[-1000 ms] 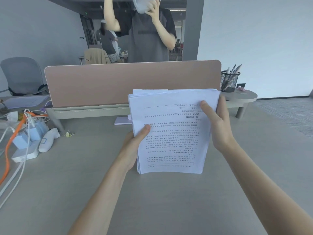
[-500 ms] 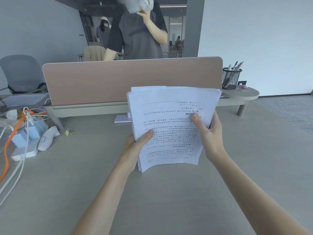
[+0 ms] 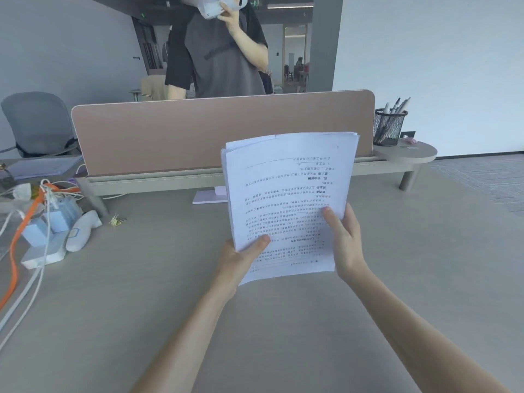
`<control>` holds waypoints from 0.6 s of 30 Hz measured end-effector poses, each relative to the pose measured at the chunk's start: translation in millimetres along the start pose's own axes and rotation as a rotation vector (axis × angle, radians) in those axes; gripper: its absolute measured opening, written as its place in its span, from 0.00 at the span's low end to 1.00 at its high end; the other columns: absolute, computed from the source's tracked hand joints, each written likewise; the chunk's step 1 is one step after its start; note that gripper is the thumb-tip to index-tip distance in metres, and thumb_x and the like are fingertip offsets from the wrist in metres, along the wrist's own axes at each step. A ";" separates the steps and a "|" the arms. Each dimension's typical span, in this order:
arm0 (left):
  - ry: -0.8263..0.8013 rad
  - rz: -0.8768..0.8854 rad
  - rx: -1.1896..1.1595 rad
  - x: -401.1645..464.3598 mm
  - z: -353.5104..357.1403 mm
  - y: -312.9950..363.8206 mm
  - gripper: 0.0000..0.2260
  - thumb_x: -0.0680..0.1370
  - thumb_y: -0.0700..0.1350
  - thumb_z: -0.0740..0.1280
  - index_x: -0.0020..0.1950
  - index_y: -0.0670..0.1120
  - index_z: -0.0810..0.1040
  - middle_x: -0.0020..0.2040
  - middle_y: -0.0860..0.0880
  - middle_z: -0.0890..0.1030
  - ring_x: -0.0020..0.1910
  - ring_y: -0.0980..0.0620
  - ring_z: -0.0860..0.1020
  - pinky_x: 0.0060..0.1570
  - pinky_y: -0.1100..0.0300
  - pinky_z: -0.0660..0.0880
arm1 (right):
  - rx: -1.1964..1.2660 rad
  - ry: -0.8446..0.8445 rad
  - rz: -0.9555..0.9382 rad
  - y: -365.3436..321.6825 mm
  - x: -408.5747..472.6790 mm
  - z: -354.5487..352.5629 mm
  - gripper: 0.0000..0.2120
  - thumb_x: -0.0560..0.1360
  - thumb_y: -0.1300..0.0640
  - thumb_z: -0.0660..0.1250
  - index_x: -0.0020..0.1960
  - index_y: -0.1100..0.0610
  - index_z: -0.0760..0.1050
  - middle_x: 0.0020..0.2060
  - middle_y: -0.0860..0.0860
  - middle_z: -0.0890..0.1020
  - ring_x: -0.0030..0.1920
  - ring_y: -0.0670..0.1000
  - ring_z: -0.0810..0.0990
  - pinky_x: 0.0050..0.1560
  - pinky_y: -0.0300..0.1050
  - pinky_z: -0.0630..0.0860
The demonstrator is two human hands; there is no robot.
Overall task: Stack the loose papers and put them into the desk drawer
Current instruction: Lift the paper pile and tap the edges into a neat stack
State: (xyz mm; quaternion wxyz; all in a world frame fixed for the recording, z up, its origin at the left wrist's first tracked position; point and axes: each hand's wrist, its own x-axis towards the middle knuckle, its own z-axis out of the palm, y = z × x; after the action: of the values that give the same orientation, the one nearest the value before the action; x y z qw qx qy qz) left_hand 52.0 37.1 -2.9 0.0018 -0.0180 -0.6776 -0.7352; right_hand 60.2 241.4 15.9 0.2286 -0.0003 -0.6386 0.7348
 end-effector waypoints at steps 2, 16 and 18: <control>0.004 0.008 -0.010 1.8 -0.5 0.4 0.03 0.75 0.44 0.75 0.45 0.53 0.85 0.43 0.58 0.88 0.45 0.58 0.87 0.52 0.52 0.82 | -0.017 0.019 -0.014 0.8 -0.9 0.0 0.13 0.83 0.59 0.62 0.67 0.58 0.75 0.56 0.41 0.85 0.57 0.41 0.82 0.56 0.42 0.74; 0.056 -0.058 0.001 12.1 -1.8 -9.4 0.03 0.76 0.49 0.74 0.48 0.56 0.85 0.49 0.57 0.88 0.53 0.53 0.85 0.60 0.46 0.80 | -0.167 -0.023 0.043 18.1 7.9 0.0 0.05 0.80 0.52 0.65 0.54 0.51 0.77 0.53 0.49 0.86 0.53 0.50 0.83 0.56 0.54 0.78; 0.036 -0.059 0.039 17.6 -4.0 -8.9 0.02 0.77 0.50 0.73 0.48 0.56 0.85 0.49 0.57 0.88 0.52 0.54 0.86 0.57 0.50 0.81 | -0.220 0.001 0.043 22.9 15.5 -0.2 0.09 0.79 0.50 0.66 0.51 0.57 0.76 0.49 0.57 0.84 0.44 0.50 0.80 0.48 0.51 0.76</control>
State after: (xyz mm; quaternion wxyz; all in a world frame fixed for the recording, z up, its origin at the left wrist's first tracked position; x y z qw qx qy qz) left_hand 34.1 34.2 -11.5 -0.0074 0.0155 -0.6920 -0.7217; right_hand 38.7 244.9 -1.1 0.2118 -0.0396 -0.7152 0.6649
